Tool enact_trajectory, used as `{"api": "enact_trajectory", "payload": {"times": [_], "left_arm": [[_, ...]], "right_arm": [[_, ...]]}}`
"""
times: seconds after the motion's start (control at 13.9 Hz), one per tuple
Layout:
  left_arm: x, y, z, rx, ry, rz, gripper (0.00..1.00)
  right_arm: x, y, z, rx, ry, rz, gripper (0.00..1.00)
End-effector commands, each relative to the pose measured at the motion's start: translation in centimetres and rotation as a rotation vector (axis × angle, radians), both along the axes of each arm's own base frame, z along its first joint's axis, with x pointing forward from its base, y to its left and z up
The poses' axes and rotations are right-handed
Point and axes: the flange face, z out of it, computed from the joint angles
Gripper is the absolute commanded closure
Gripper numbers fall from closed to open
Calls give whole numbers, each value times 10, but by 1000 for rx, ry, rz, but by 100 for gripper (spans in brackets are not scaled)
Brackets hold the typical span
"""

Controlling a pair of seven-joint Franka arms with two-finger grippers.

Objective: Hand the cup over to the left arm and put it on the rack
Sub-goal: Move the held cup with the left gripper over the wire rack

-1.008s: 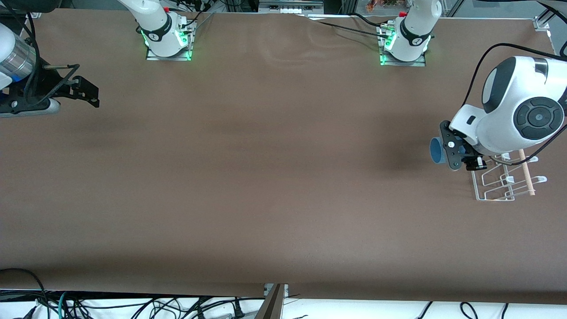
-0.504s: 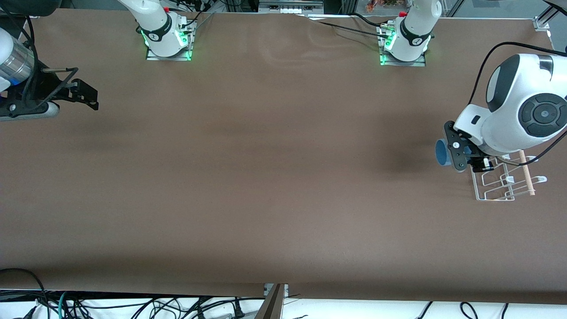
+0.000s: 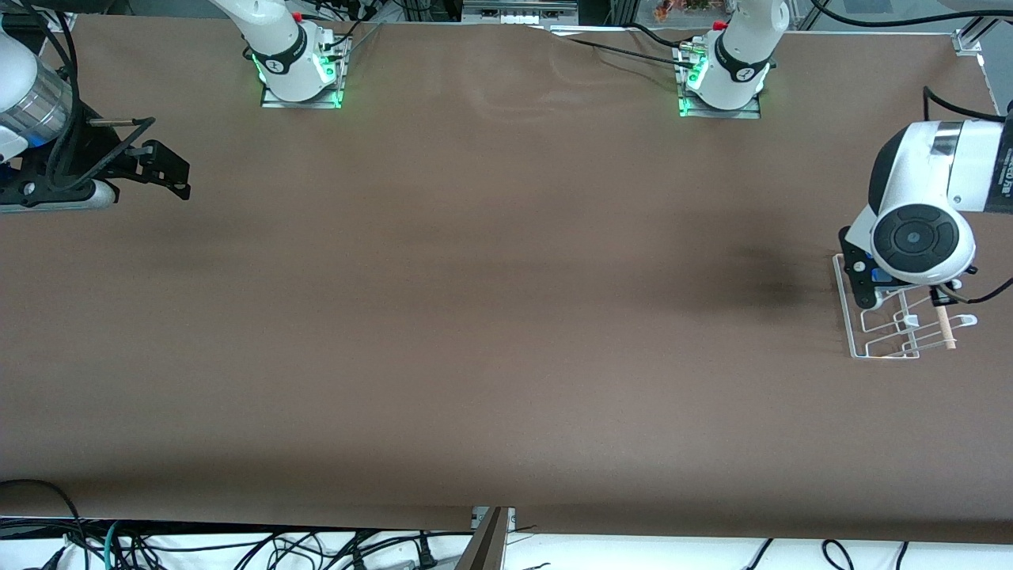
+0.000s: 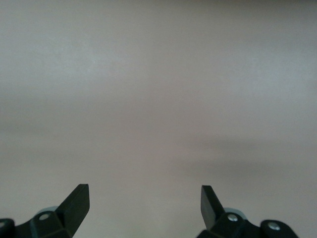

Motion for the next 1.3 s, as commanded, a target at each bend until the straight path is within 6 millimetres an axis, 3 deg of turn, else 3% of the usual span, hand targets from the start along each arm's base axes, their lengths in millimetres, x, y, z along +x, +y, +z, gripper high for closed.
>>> {"api": "enact_trajectory", "payload": {"times": [0.0,0.22,0.58,0.86,1.22], "left_arm": [[-14,11,-23,186,4,-29,100],[-35,27,-44,365,51,-99,100],[-88,13,-98,564,-75,-158,100],[-90,9,-139,606,-208,-161,100],[-84,9,-154,624,-254,-200,100]], "right_arm": [[3,3,3,22,16,-21,1],[3,3,3,23,15,-22,1],[3,2,2,24,20,-9,1],[3,2,1,23,21,-7,1],[3,1,2,23,18,-13,1]]}}
